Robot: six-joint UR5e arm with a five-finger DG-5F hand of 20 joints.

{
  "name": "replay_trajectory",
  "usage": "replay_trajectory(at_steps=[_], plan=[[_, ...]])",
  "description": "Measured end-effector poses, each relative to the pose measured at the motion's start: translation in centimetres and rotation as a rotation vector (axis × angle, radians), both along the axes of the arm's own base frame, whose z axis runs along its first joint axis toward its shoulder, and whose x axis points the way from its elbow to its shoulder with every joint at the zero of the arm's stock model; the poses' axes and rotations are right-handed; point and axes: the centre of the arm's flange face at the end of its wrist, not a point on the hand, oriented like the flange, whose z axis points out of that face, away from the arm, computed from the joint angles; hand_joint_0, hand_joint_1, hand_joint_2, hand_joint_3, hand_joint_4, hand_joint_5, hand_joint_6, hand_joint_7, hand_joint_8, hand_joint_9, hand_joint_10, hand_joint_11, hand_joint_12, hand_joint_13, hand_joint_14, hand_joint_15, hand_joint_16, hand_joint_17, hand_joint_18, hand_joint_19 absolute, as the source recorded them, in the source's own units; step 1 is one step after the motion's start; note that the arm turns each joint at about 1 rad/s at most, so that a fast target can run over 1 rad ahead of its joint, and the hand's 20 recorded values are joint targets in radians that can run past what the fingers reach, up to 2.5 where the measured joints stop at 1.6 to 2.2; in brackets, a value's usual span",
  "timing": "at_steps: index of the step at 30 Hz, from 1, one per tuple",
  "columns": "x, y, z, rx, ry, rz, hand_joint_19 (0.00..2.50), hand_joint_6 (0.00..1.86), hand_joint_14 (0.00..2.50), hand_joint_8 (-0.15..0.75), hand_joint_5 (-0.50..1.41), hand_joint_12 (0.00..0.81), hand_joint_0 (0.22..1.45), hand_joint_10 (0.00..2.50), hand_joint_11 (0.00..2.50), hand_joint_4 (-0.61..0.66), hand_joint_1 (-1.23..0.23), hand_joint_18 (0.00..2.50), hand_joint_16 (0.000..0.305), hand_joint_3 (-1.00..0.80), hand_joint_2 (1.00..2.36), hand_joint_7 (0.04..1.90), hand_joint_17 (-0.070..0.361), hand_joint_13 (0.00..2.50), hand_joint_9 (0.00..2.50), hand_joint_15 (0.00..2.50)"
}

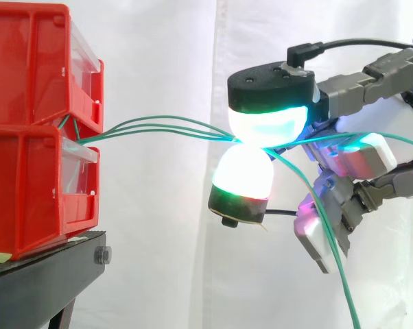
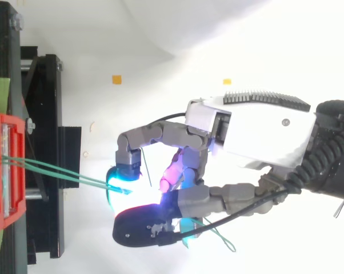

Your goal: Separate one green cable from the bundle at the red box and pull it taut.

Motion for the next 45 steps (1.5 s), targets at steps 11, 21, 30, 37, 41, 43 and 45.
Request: replay_trajectory(at_steps=[11,21,30,37,41,43,45], plan=[[-0.5,-0.3,0.4,-0.028,0.029,0.01,0.39,0.51,0.02,0.224,0.1,0.304,0.7,0.01,0.28,0.26,-0.64,1.02,0.068,-0.18,1.02,1.26,0.153,1.21,1.73,0.4],[-0.9,-0.4,2.7,-0.122,0.018,0.027,0.39,0.51,0.01,0.224,0.1,0.299,0.7,0.01,0.27,0.26,-0.64,1.02,0.068,-0.19,1.02,1.26,0.153,1.21,1.73,0.4],[-0.7,-0.4,3.9,-0.184,0.012,0.04,0.39,0.51,0.01,0.234,0.1,0.298,0.7,0.01,0.28,0.24,-0.64,1.02,0.068,-0.2,1.02,1.27,0.153,1.21,1.72,0.41],[-0.7,-0.4,4.0,-0.187,0.013,0.042,0.39,0.51,0.02,0.232,0.1,0.299,0.68,0.01,0.27,0.24,-0.7,1.02,0.069,-0.25,1.02,1.28,0.155,1.21,1.71,0.4],[-0.7,-0.4,4.1,-0.187,0.013,0.042,0.39,0.51,0.01,0.224,0.1,0.301,0.67,0.01,0.28,0.25,-0.73,1.02,0.069,-0.26,1.02,1.28,0.156,1.2,1.71,0.4],[-0.7,-0.4,4.1,-0.187,0.013,0.042,0.39,0.51,0.01,0.231,0.1,0.302,0.67,0.01,0.28,0.25,-0.73,1.02,0.069,-0.26,1.02,1.28,0.156,1.2,1.71,0.4],[-0.7,-0.4,4.1,-0.187,0.012,0.042,0.39,0.5,0.01,0.23,0.1,0.3,0.67,0.01,0.28,0.25,-0.74,1.01,0.069,-0.29,1.01,1.28,0.156,1.2,1.7,0.4]])
